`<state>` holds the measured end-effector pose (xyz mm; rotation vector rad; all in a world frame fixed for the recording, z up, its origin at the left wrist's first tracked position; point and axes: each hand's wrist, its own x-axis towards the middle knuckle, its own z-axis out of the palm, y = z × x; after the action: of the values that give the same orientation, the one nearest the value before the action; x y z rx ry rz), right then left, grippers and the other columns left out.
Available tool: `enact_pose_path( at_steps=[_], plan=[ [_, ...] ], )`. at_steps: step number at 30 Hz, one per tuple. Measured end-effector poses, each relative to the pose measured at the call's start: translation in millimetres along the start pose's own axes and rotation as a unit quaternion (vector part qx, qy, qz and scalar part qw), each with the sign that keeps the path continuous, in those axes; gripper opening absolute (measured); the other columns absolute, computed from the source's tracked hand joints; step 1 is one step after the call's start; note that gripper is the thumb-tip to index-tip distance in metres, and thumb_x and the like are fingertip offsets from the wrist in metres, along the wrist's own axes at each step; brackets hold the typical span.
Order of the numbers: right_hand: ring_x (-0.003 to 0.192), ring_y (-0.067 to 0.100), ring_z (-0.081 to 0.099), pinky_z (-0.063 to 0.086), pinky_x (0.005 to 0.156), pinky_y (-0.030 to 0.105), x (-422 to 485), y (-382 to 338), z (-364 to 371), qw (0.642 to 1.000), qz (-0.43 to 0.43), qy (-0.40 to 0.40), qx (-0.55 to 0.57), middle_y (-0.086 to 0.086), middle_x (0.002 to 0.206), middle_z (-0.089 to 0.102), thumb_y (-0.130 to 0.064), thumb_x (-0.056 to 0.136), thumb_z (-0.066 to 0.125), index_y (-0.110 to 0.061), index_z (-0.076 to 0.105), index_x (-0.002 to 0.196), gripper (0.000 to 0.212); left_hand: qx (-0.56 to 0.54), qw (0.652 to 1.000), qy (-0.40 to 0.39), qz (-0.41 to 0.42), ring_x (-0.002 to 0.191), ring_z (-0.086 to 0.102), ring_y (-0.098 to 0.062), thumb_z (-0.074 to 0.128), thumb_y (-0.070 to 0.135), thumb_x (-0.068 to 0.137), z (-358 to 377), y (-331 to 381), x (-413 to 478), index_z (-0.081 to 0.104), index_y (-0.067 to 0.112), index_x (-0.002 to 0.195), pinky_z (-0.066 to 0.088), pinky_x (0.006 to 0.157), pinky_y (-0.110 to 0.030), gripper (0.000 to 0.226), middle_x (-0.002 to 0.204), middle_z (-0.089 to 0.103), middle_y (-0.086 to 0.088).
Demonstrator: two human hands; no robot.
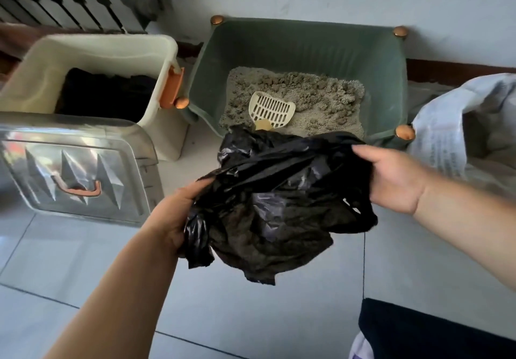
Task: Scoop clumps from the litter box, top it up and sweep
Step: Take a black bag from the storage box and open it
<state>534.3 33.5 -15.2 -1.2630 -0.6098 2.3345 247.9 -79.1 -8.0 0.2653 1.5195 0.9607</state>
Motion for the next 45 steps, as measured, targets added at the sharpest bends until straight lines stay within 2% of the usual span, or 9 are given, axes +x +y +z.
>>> enact_pose_path(
  at_steps=[9,13,19,25,31,36,41,43,45],
  plan=[
    [0.099,0.033,0.066,0.053,0.088,0.039,-19.5,12.1,-17.2,0.952,0.118,-0.003,-0.283,0.025,0.112,0.067,-0.036,0.075,0.076,0.002,0.065,0.112,0.054,0.127,0.981,0.139,-0.041,0.045,0.054,-0.027,0.062,0.012,0.088,-59.8,-0.7,14.6,0.074,0.003,0.082,0.048,0.045,-0.033,0.016,0.062,0.062,-0.019],
    [0.088,0.029,0.071,0.057,0.081,0.036,-23.4,15.7,-7.2,0.945,0.106,0.021,-0.31,0.02,0.1,0.073,-0.028,0.082,0.07,-0.002,0.069,0.105,0.035,0.294,0.928,0.217,0.077,0.11,0.06,-0.027,0.07,0.024,0.08,-43.0,-5.4,22.1,0.06,0.021,0.13,0.049,0.096,-0.043,0.051,0.124,0.061,-0.009],
    [0.101,0.03,0.067,0.055,0.09,0.038,-15.2,21.4,19.9,0.981,0.083,-0.033,-0.173,0.021,0.116,0.067,-0.033,0.085,0.06,0.0,0.068,0.111,0.043,0.487,0.853,-0.049,0.181,0.148,0.025,-0.023,0.076,0.062,0.072,18.8,-35.3,15.9,0.031,0.043,0.151,0.025,0.122,-0.046,0.093,0.163,0.02,0.003],
    [0.102,0.031,0.066,0.051,0.097,0.043,-14.5,22.6,26.0,0.956,0.096,-0.08,-0.265,0.02,0.113,0.069,-0.051,0.07,0.077,-0.004,0.068,0.11,0.063,0.364,0.921,0.033,0.137,0.077,0.061,-0.023,0.059,0.026,0.099,14.5,-45.7,26.0,0.067,0.018,0.087,0.047,0.07,-0.03,0.016,0.078,0.067,-0.002],
    [0.129,0.024,0.036,0.037,0.104,0.035,8.7,42.2,0.4,0.623,-0.024,0.182,-0.76,0.005,0.139,0.033,-0.046,0.067,0.08,-0.027,0.021,0.148,0.102,0.241,0.961,0.135,0.034,0.072,0.056,-0.028,0.042,0.012,0.09,-5.6,-35.7,33.8,0.065,0.005,0.091,0.045,0.067,-0.039,0.024,0.076,0.06,-0.018],
    [0.121,0.022,0.045,0.036,0.108,0.035,6.6,60.7,17.1,0.549,-0.413,0.034,-0.726,0.006,0.128,0.046,-0.041,0.079,0.065,-0.016,0.049,0.131,0.06,0.123,0.983,0.129,-0.045,0.077,0.062,-0.03,0.055,0.022,0.089,-0.9,-37.9,31.3,0.064,0.002,0.089,0.05,0.071,-0.041,0.022,0.083,0.064,-0.015],
    [0.146,0.01,0.007,0.005,0.12,0.032,11.7,88.5,41.0,0.491,-0.15,-0.227,-0.827,-0.01,0.154,0.031,-0.051,0.092,0.048,-0.032,0.029,0.148,0.062,0.135,0.99,0.01,-0.037,0.094,0.075,-0.032,0.084,0.028,0.075,3.3,-42.9,23.3,0.067,0.009,0.115,0.059,0.089,-0.048,0.047,0.103,0.076,-0.015],
    [0.145,0.017,0.02,0.013,0.119,0.041,14.4,97.9,37.5,0.415,-0.054,-0.28,-0.864,-0.004,0.143,0.048,-0.058,0.091,0.04,-0.03,0.049,0.135,0.053,0.177,0.984,0.033,-0.012,0.08,0.073,-0.028,0.076,0.021,0.087,3.2,-43.8,22.7,0.072,0.003,0.102,0.06,0.078,-0.037,0.024,0.09,0.076,-0.014],
    [0.123,0.022,0.05,0.038,0.104,0.037,15.1,95.7,35.0,0.451,-0.061,-0.282,-0.845,-0.001,0.122,0.062,-0.072,0.085,0.032,-0.025,0.062,0.119,0.065,0.23,0.969,0.086,0.003,0.065,0.059,-0.023,0.068,0.025,0.092,0.4,-42.1,24.1,0.066,-0.007,0.087,0.047,0.062,-0.032,0.032,0.073,0.063,-0.013]
  ],
)
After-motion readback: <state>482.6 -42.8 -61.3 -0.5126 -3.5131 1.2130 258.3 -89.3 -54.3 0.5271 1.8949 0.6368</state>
